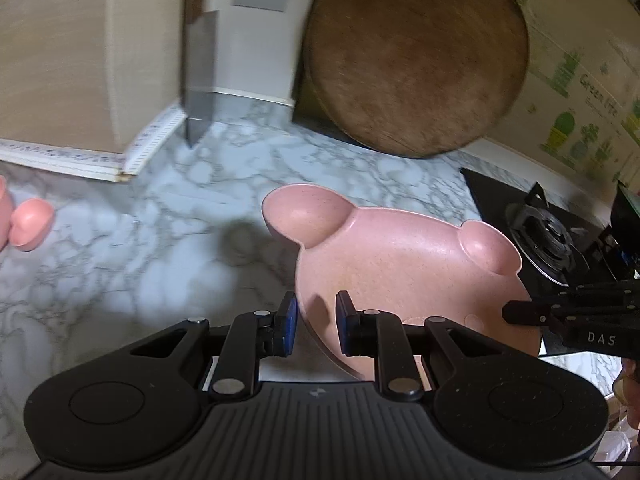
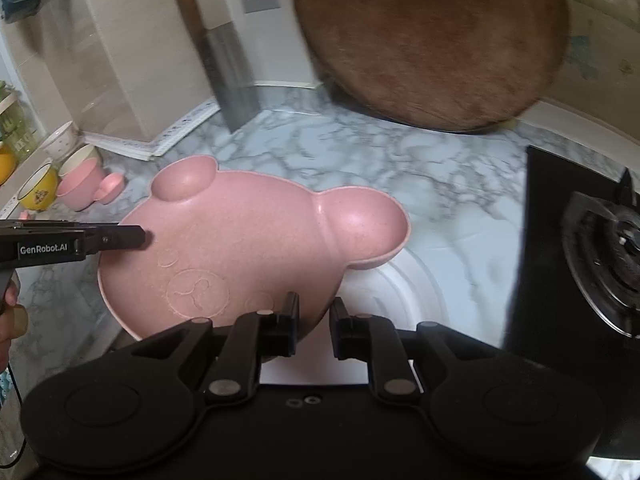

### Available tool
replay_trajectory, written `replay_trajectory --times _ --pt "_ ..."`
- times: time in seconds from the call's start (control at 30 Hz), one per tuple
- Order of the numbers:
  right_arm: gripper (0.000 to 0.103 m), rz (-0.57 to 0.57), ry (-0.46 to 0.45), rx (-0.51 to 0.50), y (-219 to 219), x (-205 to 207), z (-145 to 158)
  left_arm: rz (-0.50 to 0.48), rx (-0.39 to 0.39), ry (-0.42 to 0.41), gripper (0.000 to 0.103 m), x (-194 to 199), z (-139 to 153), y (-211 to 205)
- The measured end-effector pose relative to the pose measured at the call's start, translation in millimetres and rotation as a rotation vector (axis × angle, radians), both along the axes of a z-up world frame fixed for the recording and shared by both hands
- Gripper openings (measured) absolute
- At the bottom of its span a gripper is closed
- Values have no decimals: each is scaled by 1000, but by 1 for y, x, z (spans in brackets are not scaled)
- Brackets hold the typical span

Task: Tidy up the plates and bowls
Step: 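Lift the bear plate with both grippers and carry it over the plate stack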

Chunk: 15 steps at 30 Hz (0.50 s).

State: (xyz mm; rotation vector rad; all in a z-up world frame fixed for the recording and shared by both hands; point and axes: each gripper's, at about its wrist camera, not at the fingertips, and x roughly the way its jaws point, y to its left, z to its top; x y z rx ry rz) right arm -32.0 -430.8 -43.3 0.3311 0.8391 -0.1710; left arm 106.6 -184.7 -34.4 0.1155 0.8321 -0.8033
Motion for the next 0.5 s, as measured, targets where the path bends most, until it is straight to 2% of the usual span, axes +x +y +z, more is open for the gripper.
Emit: replay_trajectory --times 0.5 --pt "15 -43 23 -10 -38 -27 -18 -63 33 4 19 -18 -21 -52"
